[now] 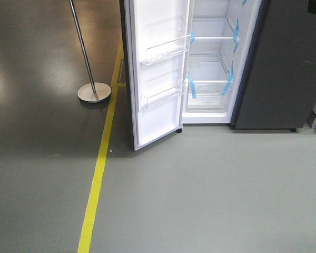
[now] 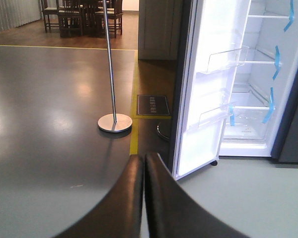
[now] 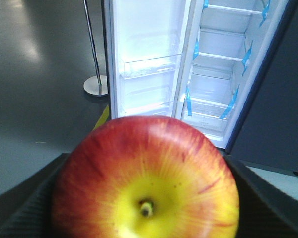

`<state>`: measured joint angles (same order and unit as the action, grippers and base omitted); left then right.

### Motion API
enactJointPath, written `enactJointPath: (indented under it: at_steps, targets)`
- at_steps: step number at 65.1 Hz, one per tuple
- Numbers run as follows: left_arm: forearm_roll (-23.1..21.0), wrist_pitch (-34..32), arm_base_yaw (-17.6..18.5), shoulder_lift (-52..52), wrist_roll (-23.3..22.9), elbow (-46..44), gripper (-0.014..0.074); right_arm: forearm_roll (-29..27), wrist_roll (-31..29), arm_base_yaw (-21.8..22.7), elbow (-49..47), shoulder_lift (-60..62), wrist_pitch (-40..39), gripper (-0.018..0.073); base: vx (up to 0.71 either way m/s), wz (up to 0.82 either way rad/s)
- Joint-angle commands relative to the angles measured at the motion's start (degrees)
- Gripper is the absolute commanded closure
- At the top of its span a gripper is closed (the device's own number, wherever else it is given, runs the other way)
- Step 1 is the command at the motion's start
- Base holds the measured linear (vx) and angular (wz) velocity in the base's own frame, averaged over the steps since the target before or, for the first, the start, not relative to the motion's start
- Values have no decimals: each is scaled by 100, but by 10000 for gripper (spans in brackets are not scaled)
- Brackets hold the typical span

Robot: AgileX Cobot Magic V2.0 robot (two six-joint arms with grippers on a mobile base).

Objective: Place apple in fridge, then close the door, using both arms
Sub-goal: 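Approach the open refrigerator door with the apple held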

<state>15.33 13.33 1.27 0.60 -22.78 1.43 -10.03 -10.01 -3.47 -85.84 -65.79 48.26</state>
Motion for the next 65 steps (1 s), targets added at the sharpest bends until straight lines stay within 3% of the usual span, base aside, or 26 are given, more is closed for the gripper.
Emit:
enactJointPath:
  at_steps: [1, 65]
  targets:
    - [12, -422, -12, 83, -7, -108, 603, -34, -18, 16, -178, 98, -484, 356, 15, -2]
    - [12, -422, -12, 83, -7, -108, 603, -34, -18, 16, -178, 98, -492, 356, 12, -1]
